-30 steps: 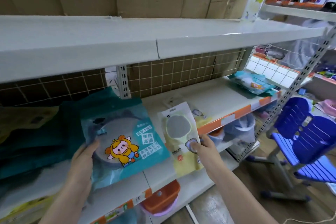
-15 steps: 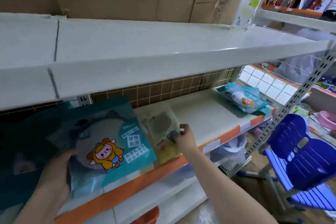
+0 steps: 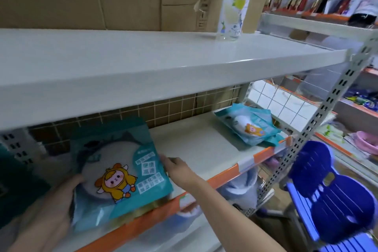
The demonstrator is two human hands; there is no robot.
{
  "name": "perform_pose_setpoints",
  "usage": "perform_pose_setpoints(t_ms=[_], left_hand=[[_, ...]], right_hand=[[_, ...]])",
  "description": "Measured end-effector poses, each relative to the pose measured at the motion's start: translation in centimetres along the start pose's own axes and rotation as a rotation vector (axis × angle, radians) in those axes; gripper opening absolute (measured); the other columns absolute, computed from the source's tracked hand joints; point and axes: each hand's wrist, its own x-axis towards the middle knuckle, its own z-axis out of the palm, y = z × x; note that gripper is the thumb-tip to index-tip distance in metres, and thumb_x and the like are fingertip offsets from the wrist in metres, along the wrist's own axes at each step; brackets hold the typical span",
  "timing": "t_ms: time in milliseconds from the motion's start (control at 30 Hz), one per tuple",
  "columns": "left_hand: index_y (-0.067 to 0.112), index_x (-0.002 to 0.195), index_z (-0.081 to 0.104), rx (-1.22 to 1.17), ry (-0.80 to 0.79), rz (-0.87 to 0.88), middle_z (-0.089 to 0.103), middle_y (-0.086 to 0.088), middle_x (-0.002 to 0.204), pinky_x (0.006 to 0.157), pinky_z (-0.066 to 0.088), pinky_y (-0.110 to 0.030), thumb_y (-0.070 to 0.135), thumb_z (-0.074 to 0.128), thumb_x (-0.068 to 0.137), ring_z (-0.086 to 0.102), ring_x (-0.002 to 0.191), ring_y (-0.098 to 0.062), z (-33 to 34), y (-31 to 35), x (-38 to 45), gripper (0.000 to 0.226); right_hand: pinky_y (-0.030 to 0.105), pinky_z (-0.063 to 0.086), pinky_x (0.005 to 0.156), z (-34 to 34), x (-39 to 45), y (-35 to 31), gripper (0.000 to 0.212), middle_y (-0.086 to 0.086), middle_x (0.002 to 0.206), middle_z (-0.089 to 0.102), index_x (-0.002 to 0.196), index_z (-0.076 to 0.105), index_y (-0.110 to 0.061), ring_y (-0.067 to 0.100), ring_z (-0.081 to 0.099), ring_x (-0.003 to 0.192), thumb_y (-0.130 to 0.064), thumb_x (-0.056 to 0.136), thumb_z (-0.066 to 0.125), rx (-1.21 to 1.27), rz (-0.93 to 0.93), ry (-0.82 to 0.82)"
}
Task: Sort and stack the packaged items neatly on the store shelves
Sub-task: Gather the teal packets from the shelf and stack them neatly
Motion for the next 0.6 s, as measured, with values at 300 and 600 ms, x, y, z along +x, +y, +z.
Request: perform_pose_setpoints(t_ms=[300, 600], left_hand=[[0.013, 0.093, 0.065, 0.123, -0.051, 0.185, 0.071, -0.008, 0.087, 0.079, 0.048, -0.039, 0.007, 0.057, 0.090, 0.063, 0.086, -0.029, 19.5, -6.0, -2.1, 0.010], [0.029, 0.127, 0.056, 1.148, 0.120, 0.499, 0.053, 0.005, 0.136, 0.101, 0.036, -0.033, 0.060, 0.049, 0.086, 0.049, 0.124, -0.019, 27.6, -12.4, 1.0, 0.052]], right_hand=[[0.034, 0.055, 0.078, -16.2, -0.8, 7.0, 0.015, 0.006, 0.101, 0.071, 0.097, 0.061, -0.023, 0.022, 0.068, 0.084, -0.013, 0.087, 0.065, 0.482, 0.006, 0.007], [0.038, 0.057, 0.071, -30.4, 2.9, 14.1, 0.020, 0.004, 0.100, 0.068, 0.109, 0.057, -0.017, 0.024, 0.067, 0.084, -0.012, 0.090, 0.062, 0.572, -0.006, 0.291]])
